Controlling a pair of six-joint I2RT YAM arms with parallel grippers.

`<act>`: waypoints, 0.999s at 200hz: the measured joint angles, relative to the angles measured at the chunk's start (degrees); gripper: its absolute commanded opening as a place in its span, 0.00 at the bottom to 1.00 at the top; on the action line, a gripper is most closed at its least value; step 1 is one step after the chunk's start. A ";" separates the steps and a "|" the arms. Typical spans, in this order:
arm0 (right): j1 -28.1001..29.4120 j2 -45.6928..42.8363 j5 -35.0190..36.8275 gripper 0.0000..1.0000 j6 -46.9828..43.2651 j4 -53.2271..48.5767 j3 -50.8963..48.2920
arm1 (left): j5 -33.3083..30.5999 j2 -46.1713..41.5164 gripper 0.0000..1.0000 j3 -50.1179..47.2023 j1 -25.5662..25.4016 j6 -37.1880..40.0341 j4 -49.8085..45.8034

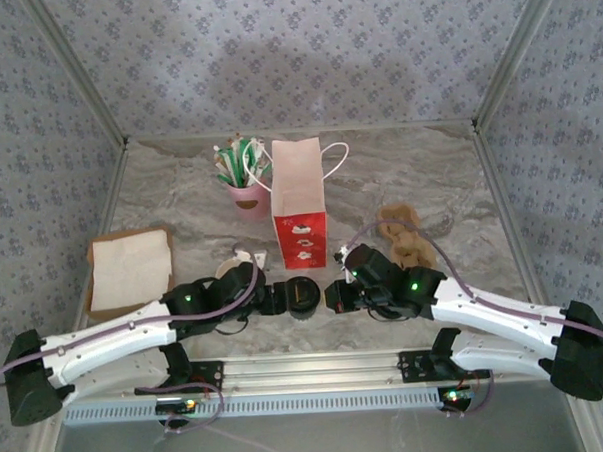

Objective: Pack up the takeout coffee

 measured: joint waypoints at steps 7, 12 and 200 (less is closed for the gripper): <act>0.09 -0.11 0.04 0.09 -0.13 -0.37 0.39 | -0.33 -1.03 0.72 0.00 0.00 0.00 -0.61; 0.11 -0.15 0.04 0.09 -0.17 -0.48 0.66 | -0.48 -1.46 0.71 0.00 0.00 0.00 -0.96; 2.51 7.30 0.17 0.09 -3.65 -1.16 9.11 | 13.11 -9.16 0.11 -11.15 7.78 -5.57 9.33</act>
